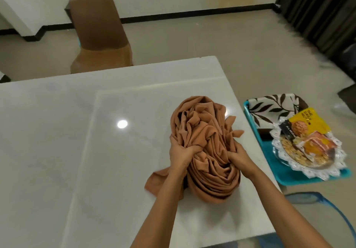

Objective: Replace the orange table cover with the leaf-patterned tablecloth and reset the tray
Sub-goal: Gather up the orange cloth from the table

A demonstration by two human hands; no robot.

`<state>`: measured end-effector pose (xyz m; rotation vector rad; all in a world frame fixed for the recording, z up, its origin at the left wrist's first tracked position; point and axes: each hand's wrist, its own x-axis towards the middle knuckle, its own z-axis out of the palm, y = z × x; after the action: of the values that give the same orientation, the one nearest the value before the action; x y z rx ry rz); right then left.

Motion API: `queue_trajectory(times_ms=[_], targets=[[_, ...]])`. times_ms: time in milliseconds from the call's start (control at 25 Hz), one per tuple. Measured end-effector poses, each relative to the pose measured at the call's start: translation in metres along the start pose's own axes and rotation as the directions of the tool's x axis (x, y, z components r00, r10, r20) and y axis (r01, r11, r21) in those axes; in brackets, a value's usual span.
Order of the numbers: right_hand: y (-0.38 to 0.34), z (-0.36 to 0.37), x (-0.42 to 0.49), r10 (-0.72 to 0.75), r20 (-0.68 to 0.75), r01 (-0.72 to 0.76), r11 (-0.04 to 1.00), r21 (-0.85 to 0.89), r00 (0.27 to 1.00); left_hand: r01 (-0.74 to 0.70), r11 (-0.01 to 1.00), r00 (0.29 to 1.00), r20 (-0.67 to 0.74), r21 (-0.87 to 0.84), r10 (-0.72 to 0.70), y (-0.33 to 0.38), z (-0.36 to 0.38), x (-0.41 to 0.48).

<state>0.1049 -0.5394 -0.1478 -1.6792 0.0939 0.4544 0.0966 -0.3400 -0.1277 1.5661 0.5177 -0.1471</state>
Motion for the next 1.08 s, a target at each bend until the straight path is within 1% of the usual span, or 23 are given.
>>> queue_trajectory(times_ms=[80,120,160,240,280,360,440,480,520,600,640,680,760,800,840,880,920,960,1000,1040,1080], targets=[[0.014,-0.042,-0.033,0.054,-0.136,-0.030,0.985,0.172,0.989,-0.090,0.991,0.982,0.172,0.098,0.072,0.008,0.048,-0.009],[0.023,-0.062,-0.052,0.090,-0.214,-0.033,0.966,0.258,0.973,-0.131,0.981,0.960,0.263,0.140,0.091,0.012,0.073,-0.016],[0.031,-0.080,-0.071,0.115,-0.287,-0.014,0.944,0.331,0.951,-0.169,0.971,0.929,0.356,0.171,0.099,0.014,0.098,-0.023],[0.051,-0.116,-0.114,0.140,-0.399,0.057,0.895,0.442,0.906,-0.233,0.953,0.840,0.535,0.196,0.095,0.012,0.152,-0.039],[0.058,-0.130,-0.134,0.162,-0.444,0.069,0.885,0.460,0.881,-0.253,0.948,0.794,0.601,0.192,0.090,0.007,0.177,-0.047],[0.072,-0.159,-0.173,0.198,-0.533,0.057,0.904,0.424,0.823,-0.258,0.946,0.703,0.710,0.197,0.044,-0.005,0.228,-0.064],[0.092,-0.191,-0.213,0.221,-0.608,0.029,0.927,0.373,0.762,-0.207,0.947,0.623,0.779,0.246,-0.066,-0.026,0.280,-0.086],[0.101,-0.205,-0.230,0.232,-0.630,0.020,0.931,0.365,0.741,-0.158,0.950,0.589,0.798,0.269,-0.128,-0.036,0.302,-0.097],[0.110,-0.218,-0.247,0.267,-0.649,-0.002,0.926,0.378,0.712,-0.088,0.952,0.565,0.802,0.293,-0.195,-0.048,0.324,-0.110],[0.130,-0.245,-0.275,0.329,-0.661,-0.050,0.913,0.404,0.674,0.074,0.927,0.556,0.756,0.369,-0.345,-0.071,0.360,-0.134],[0.140,-0.259,-0.287,0.359,-0.649,-0.096,0.910,0.404,0.671,0.160,0.896,0.546,0.718,0.415,-0.431,-0.088,0.376,-0.142],[0.150,-0.271,-0.295,0.388,-0.616,-0.160,0.906,0.393,0.685,0.240,0.854,0.530,0.675,0.461,-0.513,-0.107,0.388,-0.148],[0.177,-0.301,-0.303,0.465,-0.542,-0.324,0.883,0.340,0.700,0.402,0.757,0.459,0.601,0.516,-0.654,-0.142,0.409,-0.153],[0.186,-0.315,-0.301,0.508,-0.510,-0.416,0.861,0.292,0.694,0.477,0.701,0.407,0.573,0.530,-0.711,-0.158,0.414,-0.155],[0.199,-0.333,-0.295,0.573,-0.473,-0.529,0.814,0.239,0.669,0.551,0.649,0.368,0.545,0.525,-0.753,-0.177,0.421,-0.157],[0.212,-0.349,-0.286,0.615,-0.439,-0.616,0.771,0.161,0.655,0.603,0.610,0.349,0.518,0.514,-0.781,-0.190,0.427,-0.161],[0.211,-0.352,-0.276,0.639,-0.395,-0.675,0.735,0.060,0.661,0.642,0.589,0.343,0.503,0.491,-0.793,-0.197,0.422,-0.162],[0.220,-0.359,-0.263,0.666,-0.323,-0.706,0.708,-0.010,0.673,0.686,0.560,0.335,0.481,0.464,-0.810,-0.209,0.423,-0.161],[0.236,-0.369,-0.248,0.705,-0.254,-0.739,0.670,-0.068,0.662,0.737,0.531,0.329,0.463,0.419,-0.823,-0.229,0.429,-0.159],[0.249,-0.374,-0.234,0.732,-0.198,-0.757,0.644,-0.112,0.652,0.770,0.504,0.319,0.449,0.390,-0.834,-0.244,0.432,-0.156],[0.257,-0.375,-0.220,0.745,-0.158,-0.761,0.636,-0.123,0.648,0.778,0.504,0.329,0.439,0.377,-0.836,-0.255,0.433,-0.153]])
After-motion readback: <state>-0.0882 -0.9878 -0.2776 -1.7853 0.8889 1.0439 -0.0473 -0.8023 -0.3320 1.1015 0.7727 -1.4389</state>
